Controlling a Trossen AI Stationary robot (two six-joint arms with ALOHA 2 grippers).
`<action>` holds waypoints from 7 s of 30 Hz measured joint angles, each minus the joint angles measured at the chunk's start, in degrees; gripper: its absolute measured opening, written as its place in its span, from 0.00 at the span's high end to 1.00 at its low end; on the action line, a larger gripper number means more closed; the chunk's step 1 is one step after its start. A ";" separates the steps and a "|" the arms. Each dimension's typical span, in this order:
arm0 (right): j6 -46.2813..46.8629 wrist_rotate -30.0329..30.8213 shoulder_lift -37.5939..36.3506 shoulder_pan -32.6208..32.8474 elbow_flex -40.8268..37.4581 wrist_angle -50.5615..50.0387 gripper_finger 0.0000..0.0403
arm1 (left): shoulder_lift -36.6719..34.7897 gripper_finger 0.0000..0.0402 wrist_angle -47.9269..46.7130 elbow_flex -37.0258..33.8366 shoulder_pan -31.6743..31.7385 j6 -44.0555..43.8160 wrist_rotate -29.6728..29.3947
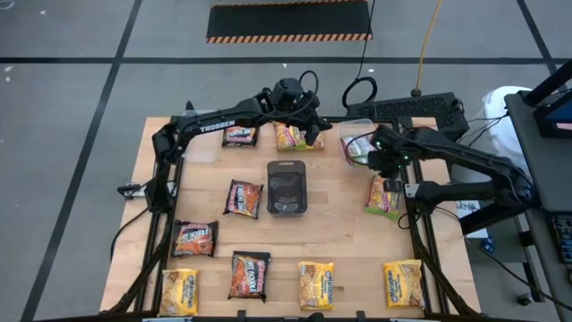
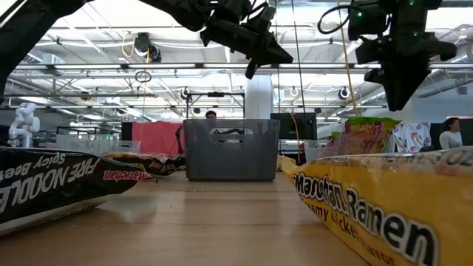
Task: Sort Maruchan noodles
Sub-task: Adjust the green noodle pack
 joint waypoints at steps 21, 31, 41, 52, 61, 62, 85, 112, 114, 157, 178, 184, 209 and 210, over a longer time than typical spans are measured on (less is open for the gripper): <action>-2.11 7.35 0.69 1.27 -7.23 9.54 0.96 | 0.00 0.99 0.00 0.00 0.37 1.11 -0.04; -3.47 10.93 0.67 1.27 -8.91 12.91 0.93 | 0.00 0.99 -0.39 -0.02 0.33 1.16 -0.02; -4.25 12.14 0.67 1.44 -12.74 14.45 0.82 | 0.00 0.99 -0.70 -0.02 0.33 1.50 -0.02; -4.48 15.53 -1.91 1.49 -12.74 13.70 0.74 | 0.00 0.99 -0.72 -0.02 0.33 1.46 -0.02; -5.82 16.39 -5.72 1.49 -12.74 13.41 0.74 | 0.00 0.99 -0.72 -0.02 0.33 1.46 -0.04; -5.94 16.32 -5.72 1.49 -12.74 13.62 0.74 | 0.00 0.99 -0.72 -0.02 0.33 1.44 -0.02; -10.89 15.90 -1.37 1.36 -12.74 17.76 0.74 | 0.00 0.99 -0.74 -0.02 0.33 1.16 -0.04; -14.97 9.90 2.49 -6.61 -12.78 22.43 0.74 | 0.00 0.99 -0.80 -0.02 0.33 1.16 -0.04; -15.58 9.94 3.25 -7.04 -12.94 22.88 0.74 | 0.00 0.99 -0.79 -0.02 0.33 1.03 -0.04; -17.35 10.10 -0.54 -7.04 -15.84 21.09 1.00 | 5.52 0.99 4.01 0.79 0.46 -8.90 -3.33; -17.33 10.14 -0.84 -7.04 -15.82 20.33 1.00 | 28.66 0.99 -1.72 29.35 1.19 -15.91 3.06; -17.32 10.10 -0.86 -7.04 -15.80 20.42 1.00 | 29.29 0.99 -2.19 29.33 1.29 -17.18 3.58; -17.30 7.18 -0.89 -7.04 -15.71 20.17 1.00 | 29.35 0.99 -2.56 29.33 -0.64 -13.90 3.54; -17.30 7.19 -0.89 -7.05 -15.71 20.17 1.00 | 29.35 0.99 -2.56 29.33 -0.66 -13.87 3.54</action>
